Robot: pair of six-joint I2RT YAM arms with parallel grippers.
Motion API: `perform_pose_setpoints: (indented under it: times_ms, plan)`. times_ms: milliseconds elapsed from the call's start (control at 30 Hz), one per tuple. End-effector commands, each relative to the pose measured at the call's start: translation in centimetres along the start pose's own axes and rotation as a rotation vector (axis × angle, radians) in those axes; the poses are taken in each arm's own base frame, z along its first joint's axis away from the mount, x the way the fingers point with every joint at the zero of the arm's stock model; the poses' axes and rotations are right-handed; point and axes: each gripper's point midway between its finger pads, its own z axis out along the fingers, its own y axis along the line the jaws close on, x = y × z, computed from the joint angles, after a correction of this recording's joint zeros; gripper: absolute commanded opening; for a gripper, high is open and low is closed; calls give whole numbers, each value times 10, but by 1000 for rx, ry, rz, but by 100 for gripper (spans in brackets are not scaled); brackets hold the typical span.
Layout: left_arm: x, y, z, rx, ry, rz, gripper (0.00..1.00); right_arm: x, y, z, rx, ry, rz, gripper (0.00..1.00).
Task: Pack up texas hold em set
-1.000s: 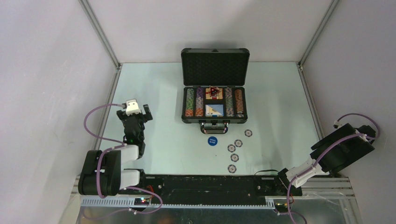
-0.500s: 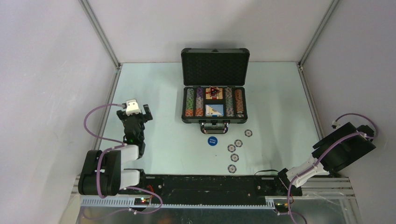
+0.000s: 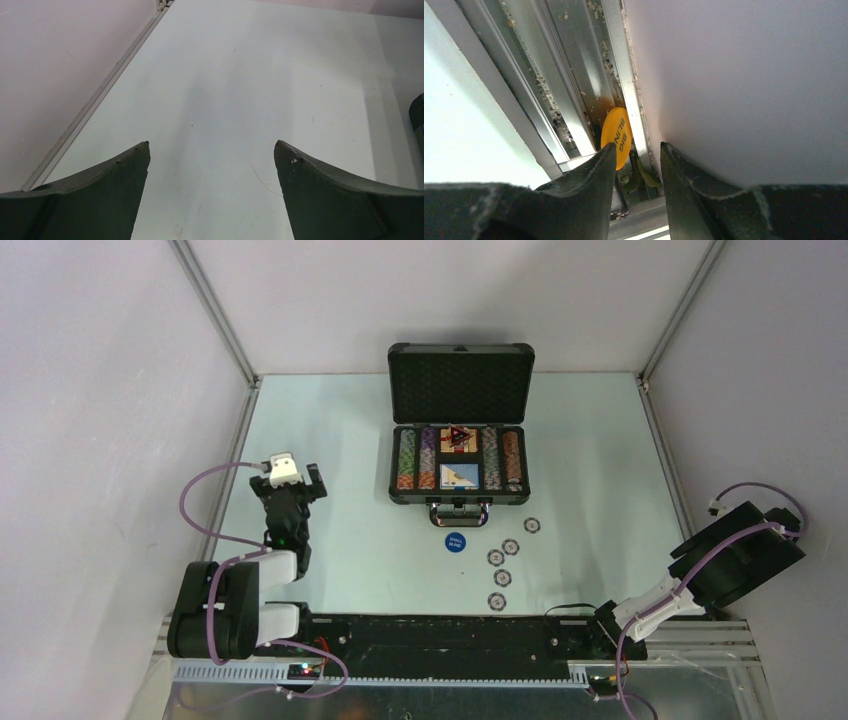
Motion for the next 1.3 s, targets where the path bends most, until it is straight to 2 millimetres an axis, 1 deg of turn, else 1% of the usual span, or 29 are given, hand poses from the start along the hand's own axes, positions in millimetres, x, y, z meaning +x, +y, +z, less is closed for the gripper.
perform_pose_setpoints:
  times_ms: [0, 167, 367, 667, 767, 933, 1167, 1267]
  plan:
    - [-16, 3, 3, -12, -60, -31, 98, 31, 42, 14, -202, 90, 39, 44]
    - [-16, 3, 2, -13, -59, -30, 98, 17, 32, 1, -161, 24, 53, 44]
    - [-16, 3, 3, -14, -59, -30, 98, 4, 18, -14, -96, -35, 60, 44]
    - [-16, 3, 2, -14, -59, -30, 98, -8, 8, -29, -47, -93, 74, 44]
    - [-16, 3, 3, -12, -60, -30, 98, -9, 4, -29, -31, -99, 73, 44]
    - [-16, 3, 2, -13, -59, -30, 98, -4, 6, -26, -42, -77, 69, 44]
    - [-15, 3, 2, -13, -58, -30, 98, 4, 1, -11, 10, -46, 55, 44]
    - [-16, 3, 3, -12, -60, -30, 98, 4, -3, -5, 28, -42, 52, 44]
